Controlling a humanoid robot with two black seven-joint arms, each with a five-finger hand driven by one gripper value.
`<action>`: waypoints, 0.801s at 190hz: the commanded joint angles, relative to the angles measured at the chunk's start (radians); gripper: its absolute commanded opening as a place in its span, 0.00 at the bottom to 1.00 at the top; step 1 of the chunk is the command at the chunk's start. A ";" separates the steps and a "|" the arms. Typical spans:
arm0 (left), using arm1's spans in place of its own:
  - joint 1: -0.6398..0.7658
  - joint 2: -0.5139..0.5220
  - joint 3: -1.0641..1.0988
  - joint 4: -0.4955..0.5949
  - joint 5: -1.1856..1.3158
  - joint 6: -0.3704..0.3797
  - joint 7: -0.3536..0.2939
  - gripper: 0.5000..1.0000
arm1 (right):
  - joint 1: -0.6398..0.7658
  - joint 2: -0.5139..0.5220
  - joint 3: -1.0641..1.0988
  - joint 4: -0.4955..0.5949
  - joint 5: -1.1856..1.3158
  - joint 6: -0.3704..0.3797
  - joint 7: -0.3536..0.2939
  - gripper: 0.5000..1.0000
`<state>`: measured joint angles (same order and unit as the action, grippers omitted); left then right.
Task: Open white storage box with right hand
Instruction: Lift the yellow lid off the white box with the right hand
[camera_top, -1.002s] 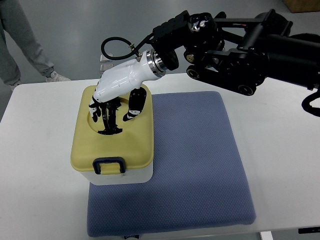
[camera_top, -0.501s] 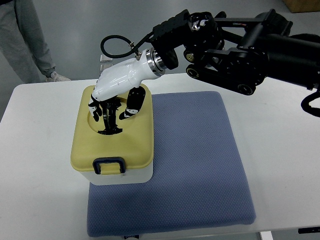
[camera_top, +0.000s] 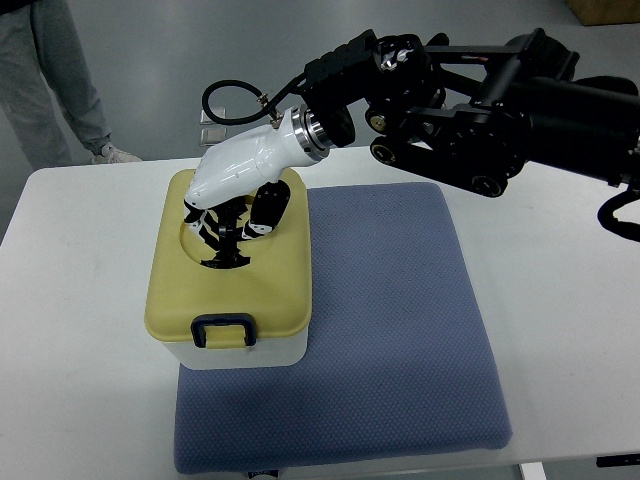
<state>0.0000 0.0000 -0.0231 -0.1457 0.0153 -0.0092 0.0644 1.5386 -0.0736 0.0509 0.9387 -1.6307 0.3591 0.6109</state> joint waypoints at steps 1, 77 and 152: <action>0.000 0.000 0.000 0.000 0.000 0.000 0.000 1.00 | -0.002 0.000 0.001 -0.001 0.003 0.000 0.000 0.00; 0.000 0.000 -0.001 0.000 0.000 0.000 0.000 1.00 | 0.014 -0.008 0.061 0.000 0.012 0.032 0.000 0.00; 0.000 0.000 0.000 0.000 0.000 0.000 0.000 1.00 | 0.046 -0.134 0.061 -0.023 0.012 0.037 0.000 0.00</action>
<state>0.0000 0.0000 -0.0231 -0.1457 0.0153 -0.0092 0.0644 1.5839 -0.1557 0.1114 0.9276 -1.6197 0.3954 0.6109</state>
